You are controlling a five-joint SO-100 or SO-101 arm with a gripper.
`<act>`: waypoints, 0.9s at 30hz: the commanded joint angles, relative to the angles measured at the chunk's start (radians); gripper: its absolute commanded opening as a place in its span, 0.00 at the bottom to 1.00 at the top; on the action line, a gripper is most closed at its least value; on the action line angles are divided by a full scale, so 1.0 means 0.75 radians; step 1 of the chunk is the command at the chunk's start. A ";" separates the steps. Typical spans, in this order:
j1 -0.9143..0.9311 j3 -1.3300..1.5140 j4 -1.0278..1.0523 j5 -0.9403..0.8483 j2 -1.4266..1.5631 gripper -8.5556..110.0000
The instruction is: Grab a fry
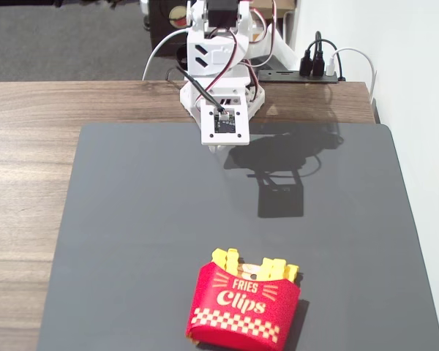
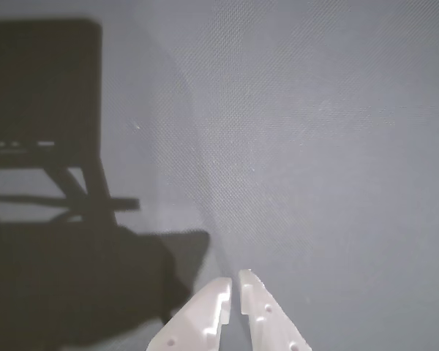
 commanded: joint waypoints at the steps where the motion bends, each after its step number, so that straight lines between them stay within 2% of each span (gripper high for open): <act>1: -0.018 -0.149 0.006 0.045 -0.096 0.08; 5: -0.059 -0.254 -0.041 0.155 -0.256 0.12; 10: -0.123 -0.380 -0.110 0.286 -0.495 0.24; 17: -0.196 -0.587 -0.241 0.385 -0.841 0.25; 27: -0.292 -1.104 -0.317 0.569 -1.403 0.24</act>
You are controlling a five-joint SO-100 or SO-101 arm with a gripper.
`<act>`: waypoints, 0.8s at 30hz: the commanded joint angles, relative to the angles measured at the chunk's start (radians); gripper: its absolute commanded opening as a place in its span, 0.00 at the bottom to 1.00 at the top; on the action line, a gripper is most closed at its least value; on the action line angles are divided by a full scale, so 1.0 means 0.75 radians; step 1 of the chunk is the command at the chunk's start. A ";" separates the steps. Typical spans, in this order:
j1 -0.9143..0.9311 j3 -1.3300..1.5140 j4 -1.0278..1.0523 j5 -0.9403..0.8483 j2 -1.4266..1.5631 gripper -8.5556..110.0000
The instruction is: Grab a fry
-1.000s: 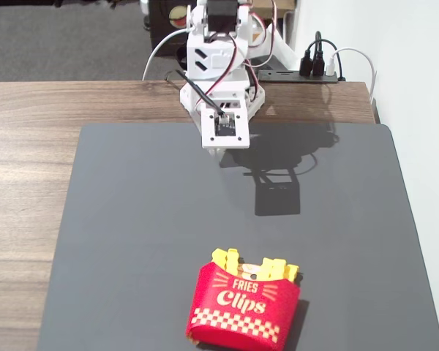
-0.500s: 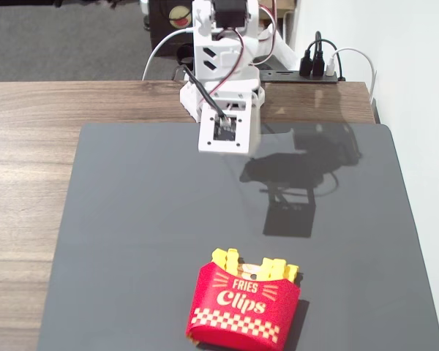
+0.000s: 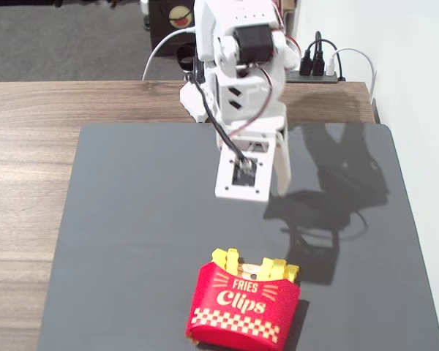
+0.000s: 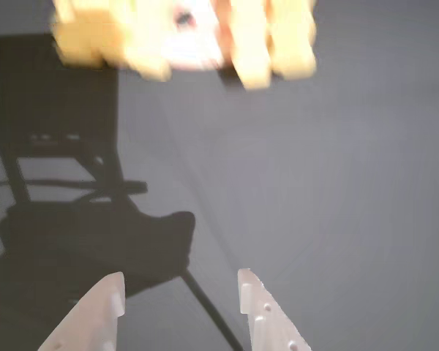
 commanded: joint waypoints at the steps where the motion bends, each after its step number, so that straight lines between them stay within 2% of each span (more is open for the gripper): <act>1: -0.025 -0.207 -0.018 0.035 -0.135 0.24; 16: -0.035 -0.806 0.041 0.035 -0.654 0.24; 24: -0.031 -0.990 0.074 0.029 -0.826 0.24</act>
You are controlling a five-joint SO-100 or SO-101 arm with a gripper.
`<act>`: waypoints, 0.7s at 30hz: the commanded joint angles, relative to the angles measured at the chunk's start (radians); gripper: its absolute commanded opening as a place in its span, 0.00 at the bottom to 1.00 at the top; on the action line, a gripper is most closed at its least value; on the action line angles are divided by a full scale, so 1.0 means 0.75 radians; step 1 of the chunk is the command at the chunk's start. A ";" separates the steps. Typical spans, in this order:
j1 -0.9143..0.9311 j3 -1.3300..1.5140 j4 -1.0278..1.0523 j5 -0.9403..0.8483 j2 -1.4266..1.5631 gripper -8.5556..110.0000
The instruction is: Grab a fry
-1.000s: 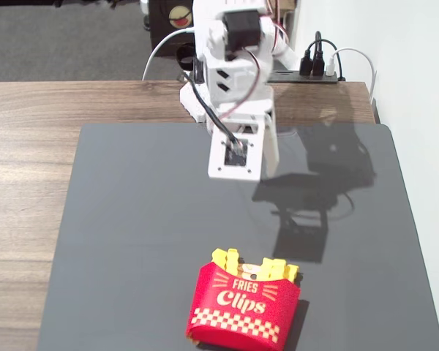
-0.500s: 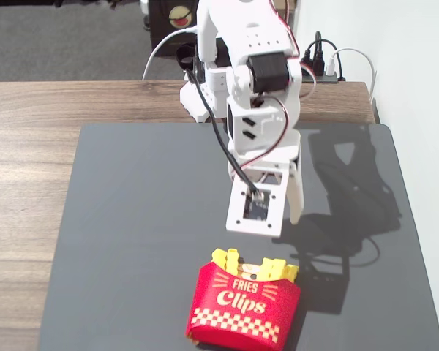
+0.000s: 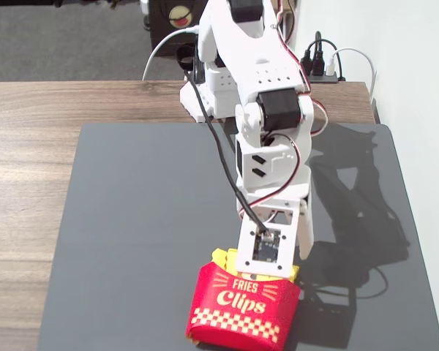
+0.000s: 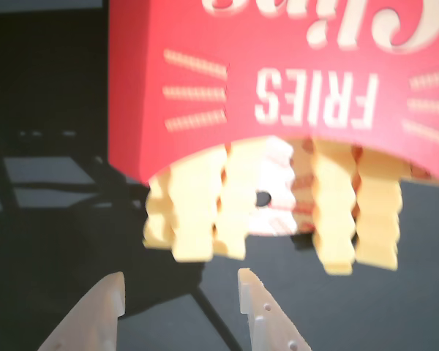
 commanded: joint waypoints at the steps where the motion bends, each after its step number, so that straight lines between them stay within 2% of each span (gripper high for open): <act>1: -0.004 -0.098 0.008 -0.012 -0.016 0.24; 11: -0.008 -0.207 0.020 -0.014 -0.110 0.24; 21: -0.010 -0.250 0.025 -0.016 -0.160 0.17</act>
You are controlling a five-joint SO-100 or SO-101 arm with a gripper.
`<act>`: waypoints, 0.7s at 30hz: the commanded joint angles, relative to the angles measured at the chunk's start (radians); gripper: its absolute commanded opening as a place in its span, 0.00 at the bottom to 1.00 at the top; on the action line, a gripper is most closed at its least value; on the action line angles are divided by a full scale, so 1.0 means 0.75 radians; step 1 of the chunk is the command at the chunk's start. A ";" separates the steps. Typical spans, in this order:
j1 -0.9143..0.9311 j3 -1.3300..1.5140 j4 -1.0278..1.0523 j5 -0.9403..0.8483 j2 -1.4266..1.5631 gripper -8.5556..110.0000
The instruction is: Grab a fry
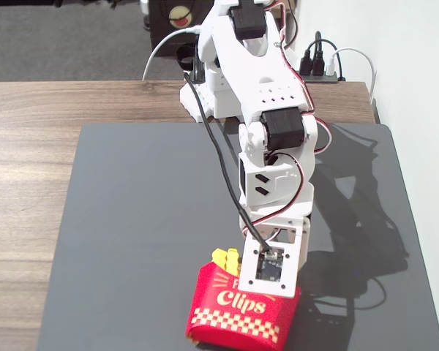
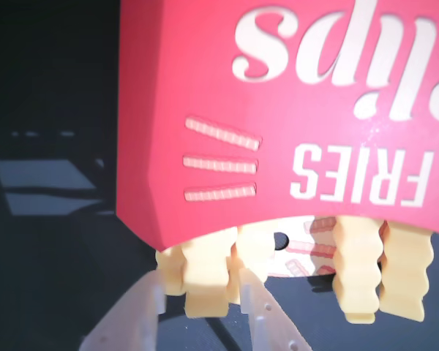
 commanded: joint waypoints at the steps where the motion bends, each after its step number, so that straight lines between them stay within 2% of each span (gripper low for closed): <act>1: -0.010 -0.067 0.002 -0.012 0.006 0.17; 13: -0.018 -0.106 0.014 -0.002 -0.016 0.08; 21: -0.027 -0.082 0.074 0.002 0.061 0.08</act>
